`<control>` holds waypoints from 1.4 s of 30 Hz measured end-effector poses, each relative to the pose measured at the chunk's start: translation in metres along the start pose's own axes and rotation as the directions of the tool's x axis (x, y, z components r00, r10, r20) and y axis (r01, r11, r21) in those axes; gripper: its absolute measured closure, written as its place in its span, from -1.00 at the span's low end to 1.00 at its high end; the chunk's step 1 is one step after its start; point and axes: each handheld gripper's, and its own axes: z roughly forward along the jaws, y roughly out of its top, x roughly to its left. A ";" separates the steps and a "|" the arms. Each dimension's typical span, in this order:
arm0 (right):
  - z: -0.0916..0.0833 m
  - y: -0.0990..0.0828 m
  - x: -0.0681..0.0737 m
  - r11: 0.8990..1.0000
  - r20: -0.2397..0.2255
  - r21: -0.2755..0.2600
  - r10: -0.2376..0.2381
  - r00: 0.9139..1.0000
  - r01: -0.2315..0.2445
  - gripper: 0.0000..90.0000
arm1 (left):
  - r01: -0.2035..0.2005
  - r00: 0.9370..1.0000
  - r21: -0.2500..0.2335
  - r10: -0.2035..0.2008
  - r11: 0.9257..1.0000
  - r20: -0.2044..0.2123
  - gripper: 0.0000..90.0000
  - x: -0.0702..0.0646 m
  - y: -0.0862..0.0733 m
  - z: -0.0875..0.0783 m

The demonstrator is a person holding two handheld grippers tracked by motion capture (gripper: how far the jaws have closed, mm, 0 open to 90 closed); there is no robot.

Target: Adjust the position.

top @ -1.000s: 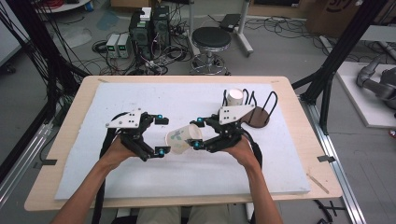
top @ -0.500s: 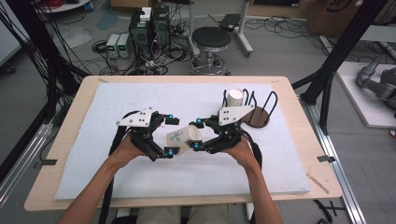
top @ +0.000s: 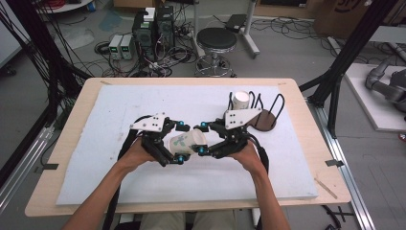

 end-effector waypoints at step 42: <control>0.004 -0.003 -0.001 1.000 0.009 0.022 0.005 1.000 -0.005 -0.67 | -0.051 0.999 0.033 0.050 0.998 0.016 -0.33 -0.003 -0.009 -0.006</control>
